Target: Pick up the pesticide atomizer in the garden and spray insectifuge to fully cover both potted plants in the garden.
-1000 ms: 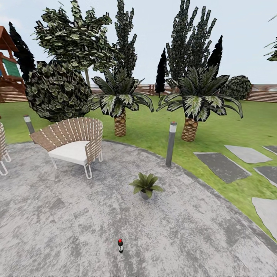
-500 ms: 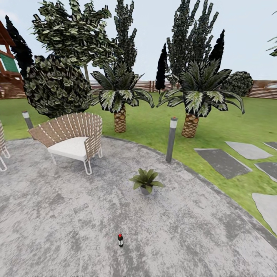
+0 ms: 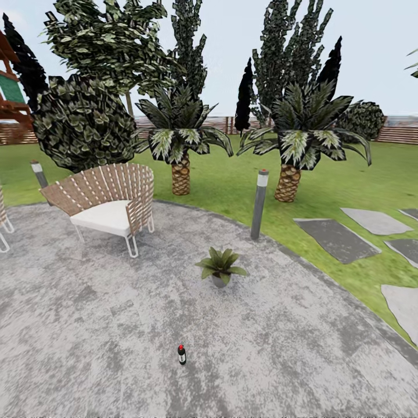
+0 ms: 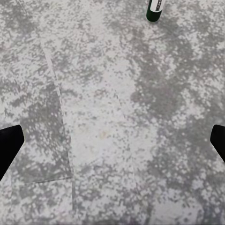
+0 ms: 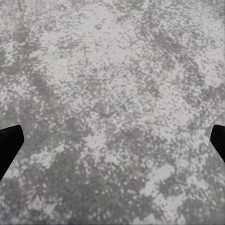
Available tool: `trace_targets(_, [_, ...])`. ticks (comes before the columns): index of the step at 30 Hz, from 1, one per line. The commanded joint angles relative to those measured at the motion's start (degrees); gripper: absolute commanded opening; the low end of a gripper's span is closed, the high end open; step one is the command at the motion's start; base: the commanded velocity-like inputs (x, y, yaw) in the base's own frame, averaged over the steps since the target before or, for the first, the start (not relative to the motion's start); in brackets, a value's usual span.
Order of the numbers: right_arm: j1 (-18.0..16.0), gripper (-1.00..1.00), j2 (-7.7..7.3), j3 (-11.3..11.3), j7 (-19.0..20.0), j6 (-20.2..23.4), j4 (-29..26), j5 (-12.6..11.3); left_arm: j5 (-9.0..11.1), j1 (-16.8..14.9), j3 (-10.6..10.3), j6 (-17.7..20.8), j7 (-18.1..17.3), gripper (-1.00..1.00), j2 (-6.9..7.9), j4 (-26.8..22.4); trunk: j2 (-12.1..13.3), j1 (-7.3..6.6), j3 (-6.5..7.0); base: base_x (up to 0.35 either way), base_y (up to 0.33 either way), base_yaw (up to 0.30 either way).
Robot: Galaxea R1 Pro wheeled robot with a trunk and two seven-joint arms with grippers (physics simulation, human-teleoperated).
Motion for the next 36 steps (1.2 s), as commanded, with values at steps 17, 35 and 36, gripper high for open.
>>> trace_targets(17, [0.0,1.0,0.0,0.0,0.0,-0.2,0.1,0.0,0.0,0.0,0.0,-0.2,0.0,1.0,0.03,0.1,-6.9,3.73,-4.48,0.0,0.0,0.0])
trace_targets(35, [0.0,1.0,0.0,0.0,0.0,-0.2,0.1,0.0,0.0,0.0,0.0,-0.2,0.0,1.0,0.03,0.1,-14.1,7.69,-8.93,0.0,0.0,0.0])
trace_targets(36, [0.0,1.0,0.0,0.0,0.0,-0.2,0.1,0.0,0.0,0.0,0.0,-0.2,0.0,1.0,0.02,0.1,-14.5,7.9,-9.17,0.0,0.0,0.0])
